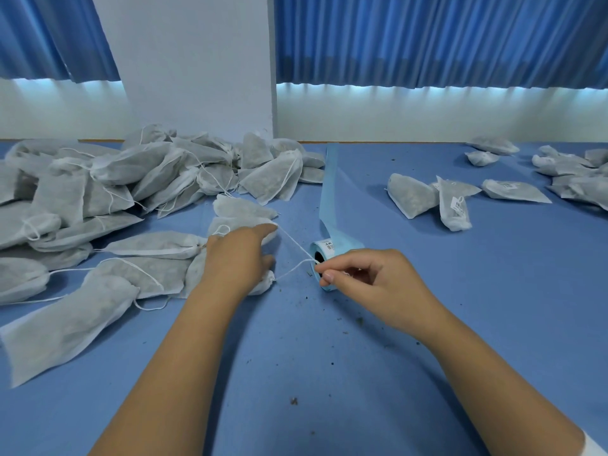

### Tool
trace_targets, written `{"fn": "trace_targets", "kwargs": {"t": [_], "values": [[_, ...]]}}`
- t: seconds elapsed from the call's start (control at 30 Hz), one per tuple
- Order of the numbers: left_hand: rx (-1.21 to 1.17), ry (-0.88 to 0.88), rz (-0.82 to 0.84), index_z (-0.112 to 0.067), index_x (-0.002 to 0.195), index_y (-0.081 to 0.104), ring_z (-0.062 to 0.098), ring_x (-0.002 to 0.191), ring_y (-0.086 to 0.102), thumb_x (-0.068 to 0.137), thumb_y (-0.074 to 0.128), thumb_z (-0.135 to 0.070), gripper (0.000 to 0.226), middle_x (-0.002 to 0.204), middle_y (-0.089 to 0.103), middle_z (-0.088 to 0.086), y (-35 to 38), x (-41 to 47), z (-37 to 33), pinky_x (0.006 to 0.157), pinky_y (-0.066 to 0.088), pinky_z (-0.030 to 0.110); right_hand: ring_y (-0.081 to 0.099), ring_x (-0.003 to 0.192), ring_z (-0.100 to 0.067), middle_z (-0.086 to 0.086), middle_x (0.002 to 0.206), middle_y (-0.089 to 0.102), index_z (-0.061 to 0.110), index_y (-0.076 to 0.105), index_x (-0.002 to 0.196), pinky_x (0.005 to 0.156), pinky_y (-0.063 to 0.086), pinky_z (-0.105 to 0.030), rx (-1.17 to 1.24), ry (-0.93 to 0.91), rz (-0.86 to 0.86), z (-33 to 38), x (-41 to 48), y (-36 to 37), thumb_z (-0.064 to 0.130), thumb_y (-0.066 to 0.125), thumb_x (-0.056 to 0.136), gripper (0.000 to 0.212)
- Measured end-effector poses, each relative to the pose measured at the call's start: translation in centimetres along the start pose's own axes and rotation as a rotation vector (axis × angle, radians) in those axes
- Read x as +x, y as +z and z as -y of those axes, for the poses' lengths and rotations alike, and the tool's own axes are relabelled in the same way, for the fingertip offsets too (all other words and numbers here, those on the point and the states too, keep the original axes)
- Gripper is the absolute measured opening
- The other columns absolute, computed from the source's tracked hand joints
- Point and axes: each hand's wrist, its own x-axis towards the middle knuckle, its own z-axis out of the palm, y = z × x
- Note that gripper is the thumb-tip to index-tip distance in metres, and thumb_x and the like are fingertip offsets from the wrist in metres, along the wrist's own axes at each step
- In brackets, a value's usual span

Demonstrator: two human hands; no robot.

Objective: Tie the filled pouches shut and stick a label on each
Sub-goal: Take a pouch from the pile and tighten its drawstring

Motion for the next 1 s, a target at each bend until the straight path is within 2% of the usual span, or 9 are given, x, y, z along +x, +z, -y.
{"fn": "trace_targets", "kwargs": {"t": [0.13, 0.23, 0.33, 0.5, 0.63, 0.7, 0.87, 0.97, 1.0], "values": [[-0.069, -0.018, -0.137, -0.024, 0.122, 0.050, 0.029, 0.094, 0.063, 0.089, 0.069, -0.031, 0.039, 0.097, 0.069, 0.001, 0.8, 0.6, -0.1, 0.091, 0.035, 0.041, 0.069, 0.083, -0.006, 0.014, 0.085, 0.075, 0.025, 0.078, 0.094, 0.074, 0.051, -0.015, 0.015, 0.013, 0.035, 0.2, -0.1, 0.1, 0.010, 0.069, 0.089, 0.019], [-0.031, 0.025, -0.186, -0.025, 0.127, 0.056, 0.027, 0.102, 0.057, 0.089, 0.070, -0.033, 0.042, 0.105, 0.059, 0.003, 1.1, 0.8, 0.1, 0.089, 0.035, 0.040, 0.067, 0.083, -0.023, 0.012, 0.084, 0.075, 0.028, 0.077, 0.093, 0.074, 0.053, -0.031, 0.034, 0.006, 0.070, 0.5, -0.3, 0.2, 0.010, 0.068, 0.090, 0.020], [0.004, 0.098, -0.177, -0.033, 0.134, 0.061, 0.025, 0.108, 0.049, 0.093, 0.066, -0.029, 0.041, 0.109, 0.050, 0.003, 1.3, 0.9, 0.1, 0.084, 0.028, 0.034, 0.062, 0.076, -0.026, 0.010, 0.082, 0.074, 0.027, 0.077, 0.092, 0.063, 0.048, -0.020, 0.041, -0.013, 0.118, 0.7, -0.5, 0.1, 0.009, 0.068, 0.090, 0.020], [0.045, 0.130, -0.150, -0.034, 0.115, 0.074, 0.025, 0.107, 0.047, 0.097, 0.061, -0.030, 0.022, 0.110, 0.053, 0.002, 1.3, 0.8, -0.1, 0.084, 0.028, 0.034, 0.052, 0.059, -0.006, 0.009, 0.077, 0.073, 0.026, 0.078, 0.090, 0.060, 0.042, -0.014, 0.027, -0.035, 0.176, 0.7, -0.6, 0.0, 0.007, 0.070, 0.087, 0.020], [-0.096, 0.157, -0.302, -0.022, 0.109, 0.077, 0.028, 0.115, 0.054, 0.099, 0.058, -0.021, 0.021, 0.119, 0.064, 0.003, 0.6, 0.5, -0.2, 0.090, 0.029, 0.037, 0.044, 0.059, -0.013, -0.001, 0.076, 0.058, 0.030, 0.077, 0.097, 0.060, 0.036, -0.015, -0.029, -0.137, 0.048, 0.7, -0.4, -0.1, 0.019, 0.070, 0.085, 0.017], [-0.131, 0.207, -0.349, -0.021, 0.109, 0.074, 0.022, 0.117, 0.057, 0.101, 0.054, -0.020, 0.022, 0.118, 0.068, -0.003, 0.0, 0.3, -0.6, 0.102, 0.026, 0.038, 0.046, 0.062, -0.020, 0.002, 0.078, 0.055, 0.031, 0.076, 0.096, 0.062, 0.037, -0.014, -0.035, -0.133, -0.044, 0.5, -0.1, -0.2, 0.021, 0.069, 0.085, 0.016], [-0.118, 0.393, -0.333, -0.017, 0.105, 0.070, 0.022, 0.099, 0.064, 0.102, 0.049, -0.012, 0.022, 0.096, 0.071, -0.003, -1.4, -1.0, -2.2, 0.119, -0.001, 0.036, 0.044, 0.048, -0.011, 0.016, 0.080, 0.062, 0.031, 0.073, 0.095, 0.061, 0.038, -0.012, -0.004, -0.045, -0.220, 0.1, 0.2, 0.1, 0.009, 0.069, 0.087, 0.024], [-0.066, 0.493, -0.299, -0.016, 0.105, 0.070, 0.026, 0.092, 0.064, 0.101, 0.048, -0.012, 0.023, 0.088, 0.067, 0.002, -1.9, -1.9, -3.4, 0.120, 0.008, 0.044, 0.046, 0.038, -0.013, 0.007, 0.058, 0.060, 0.031, 0.069, 0.108, 0.052, 0.043, -0.015, 0.075, 0.039, -0.214, 0.3, 0.0, -0.2, 0.014, 0.068, 0.089, 0.025], [-0.057, 0.530, -0.317, -0.015, 0.103, 0.071, 0.027, 0.088, 0.065, 0.100, 0.047, -0.012, 0.024, 0.085, 0.065, 0.003, -2.0, -2.2, -3.8, 0.118, 0.015, 0.048, 0.048, 0.038, -0.015, 0.005, 0.065, 0.067, 0.031, 0.067, 0.111, 0.049, 0.045, -0.018, 0.125, 0.064, -0.201, 0.5, 0.0, -0.2, 0.015, 0.069, 0.089, 0.027]]}}
